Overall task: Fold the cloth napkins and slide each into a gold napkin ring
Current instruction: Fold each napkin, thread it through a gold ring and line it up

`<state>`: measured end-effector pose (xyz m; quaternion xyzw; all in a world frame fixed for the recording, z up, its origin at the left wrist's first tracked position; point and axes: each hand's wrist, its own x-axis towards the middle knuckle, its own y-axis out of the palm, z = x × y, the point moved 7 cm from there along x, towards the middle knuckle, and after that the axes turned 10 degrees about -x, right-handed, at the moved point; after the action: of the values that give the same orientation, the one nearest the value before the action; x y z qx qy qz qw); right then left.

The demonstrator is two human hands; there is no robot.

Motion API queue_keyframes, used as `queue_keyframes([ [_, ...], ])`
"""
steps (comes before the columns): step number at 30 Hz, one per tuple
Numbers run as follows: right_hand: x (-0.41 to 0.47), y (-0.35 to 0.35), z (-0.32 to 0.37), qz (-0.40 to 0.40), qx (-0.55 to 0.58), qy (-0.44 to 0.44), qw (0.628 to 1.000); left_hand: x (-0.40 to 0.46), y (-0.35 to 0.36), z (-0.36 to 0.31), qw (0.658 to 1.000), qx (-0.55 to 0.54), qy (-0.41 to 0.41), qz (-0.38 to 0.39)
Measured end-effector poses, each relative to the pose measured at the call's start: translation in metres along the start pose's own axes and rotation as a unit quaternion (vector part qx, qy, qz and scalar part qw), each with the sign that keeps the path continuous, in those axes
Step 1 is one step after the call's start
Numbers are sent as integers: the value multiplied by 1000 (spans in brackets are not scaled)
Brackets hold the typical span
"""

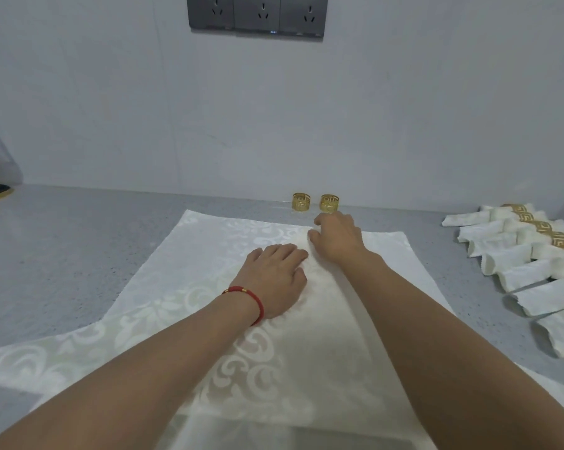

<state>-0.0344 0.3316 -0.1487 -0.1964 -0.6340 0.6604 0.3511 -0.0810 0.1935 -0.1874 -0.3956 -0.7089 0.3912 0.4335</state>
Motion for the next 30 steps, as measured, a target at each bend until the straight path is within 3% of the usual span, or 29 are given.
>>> queue_keyframes([
  [6, 12, 6, 2, -30, 46, 47, 997, 3, -2, 1, 1000, -17, -16, 11],
  [13, -14, -2, 1, -52, 92, -52, 993, 22, -23, -4, 990, -43, -92, 96],
  [18, -26, 12, -8, -73, 101, -71, 990, 49, -30, 20, 976, -143, -163, 33],
  [25, -30, 12, -9, -79, 145, -70, 984, 70, -26, 10, 986, -32, -150, -57],
  [30, -23, 11, -25, -76, 244, 13, 967, 72, -26, 5, 986, 4, -153, -68],
])
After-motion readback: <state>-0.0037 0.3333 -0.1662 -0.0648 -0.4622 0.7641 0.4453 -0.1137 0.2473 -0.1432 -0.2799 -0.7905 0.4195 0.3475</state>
